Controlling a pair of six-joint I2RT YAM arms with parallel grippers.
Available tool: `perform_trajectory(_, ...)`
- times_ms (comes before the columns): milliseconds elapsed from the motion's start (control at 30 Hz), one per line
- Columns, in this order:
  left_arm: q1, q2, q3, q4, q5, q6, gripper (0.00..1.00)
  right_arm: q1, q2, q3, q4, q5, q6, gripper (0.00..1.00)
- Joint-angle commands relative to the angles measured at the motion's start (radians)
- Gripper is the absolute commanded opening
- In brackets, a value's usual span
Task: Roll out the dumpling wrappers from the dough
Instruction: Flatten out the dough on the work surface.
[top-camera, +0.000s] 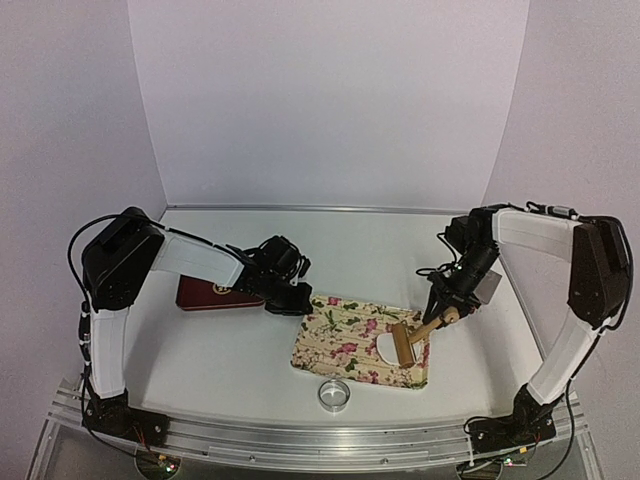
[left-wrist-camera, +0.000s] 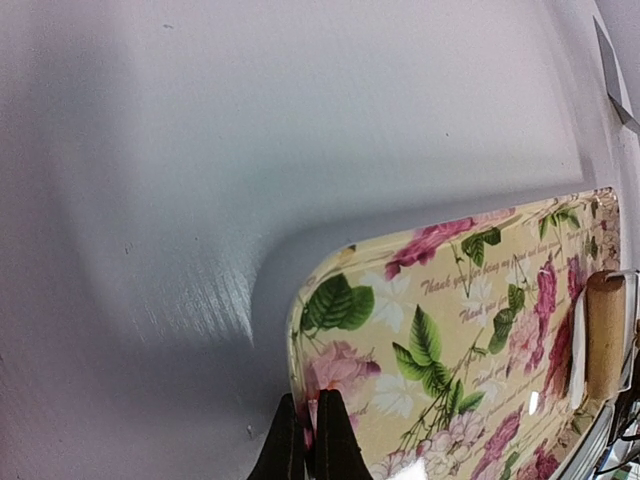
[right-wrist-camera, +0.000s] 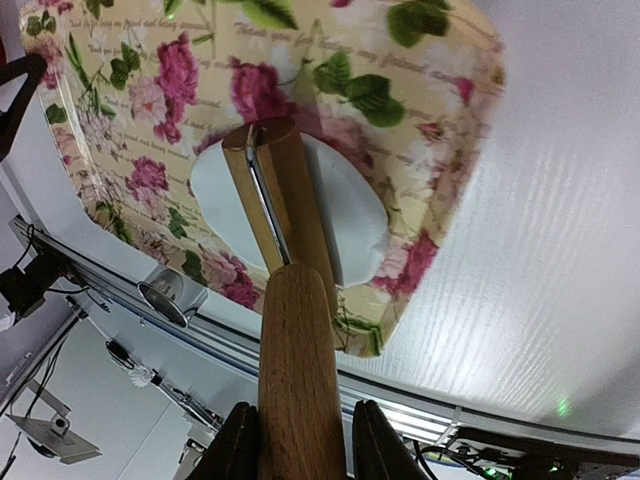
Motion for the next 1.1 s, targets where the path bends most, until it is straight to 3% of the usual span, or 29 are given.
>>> perform_trajectory(0, 0.03, 0.004, -0.079, -0.163, -0.073, 0.027, 0.0, -0.087, 0.032, -0.088, -0.003, 0.438, -0.051, 0.0)
perform_trajectory(133, 0.028, 0.015, -0.075, -0.154, -0.06, 0.023, 0.0, -0.076, 0.052, -0.09, 0.022, 0.374, -0.035, 0.0)
perform_trajectory(433, 0.017, 0.043, -0.021, -0.155, -0.053, 0.014, 0.0, 0.099, 0.149, -0.027, 0.083, 0.342, 0.075, 0.0)
perform_trajectory(600, 0.017, 0.042, -0.028, -0.149, -0.053, 0.003, 0.0, 0.13, 0.17, -0.009, 0.096, 0.338, 0.095, 0.0)
perform_trajectory(767, 0.019, 0.034, -0.038, -0.159, -0.061, 0.01, 0.0, 0.121, 0.157, -0.006, 0.066, 0.382, 0.077, 0.0)
perform_trajectory(1067, 0.048, -0.019, -0.109, -0.158, -0.08, 0.021, 0.0, -0.064, 0.054, -0.085, 0.011, 0.432, -0.03, 0.0)
